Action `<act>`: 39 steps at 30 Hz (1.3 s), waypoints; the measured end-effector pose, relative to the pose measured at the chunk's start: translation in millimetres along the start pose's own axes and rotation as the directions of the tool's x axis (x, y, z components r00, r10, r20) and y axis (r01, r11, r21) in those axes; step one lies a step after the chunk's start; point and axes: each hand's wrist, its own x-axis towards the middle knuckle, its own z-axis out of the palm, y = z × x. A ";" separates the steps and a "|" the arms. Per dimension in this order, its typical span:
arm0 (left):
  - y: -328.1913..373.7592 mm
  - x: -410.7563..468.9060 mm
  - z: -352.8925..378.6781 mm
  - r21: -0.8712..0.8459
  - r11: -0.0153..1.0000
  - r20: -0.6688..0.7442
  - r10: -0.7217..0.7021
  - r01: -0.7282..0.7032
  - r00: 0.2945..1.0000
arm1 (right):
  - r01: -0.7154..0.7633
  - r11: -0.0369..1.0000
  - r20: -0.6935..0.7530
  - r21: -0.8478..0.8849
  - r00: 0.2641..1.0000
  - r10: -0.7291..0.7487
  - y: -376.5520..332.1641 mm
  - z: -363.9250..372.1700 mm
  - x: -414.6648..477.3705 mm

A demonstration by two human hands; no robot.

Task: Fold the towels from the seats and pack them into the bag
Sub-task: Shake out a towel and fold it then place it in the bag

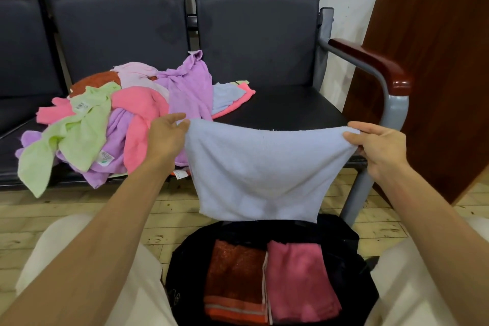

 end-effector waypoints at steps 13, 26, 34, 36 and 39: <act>-5.3 2.4 2.4 -0.331 0.906 0.071 -0.253 0.262 0.965 | 0.132 0.970 -0.008 -0.204 0.991 -0.136 5.5 1.2 2.7; -13.2 0.9 -1.6 0.343 0.918 0.031 0.198 -0.196 0.980 | 0.354 0.754 0.048 -0.554 0.917 -0.396 15.0 -4.7 10.6; -4.2 -7.0 -6.3 0.387 0.882 0.041 0.276 -0.270 0.960 | 0.375 0.757 0.036 -0.536 0.905 -0.423 4.3 -7.2 4.8; 2.8 -1.6 -10.6 0.426 0.849 0.088 0.305 -0.313 0.948 | 0.375 0.788 0.055 -0.489 0.914 -0.401 0.4 -6.6 4.2; 27.2 3.2 -15.6 0.476 0.805 0.153 0.322 -0.355 0.934 | 0.385 0.802 0.091 -0.457 0.917 -0.388 -8.6 -5.7 4.1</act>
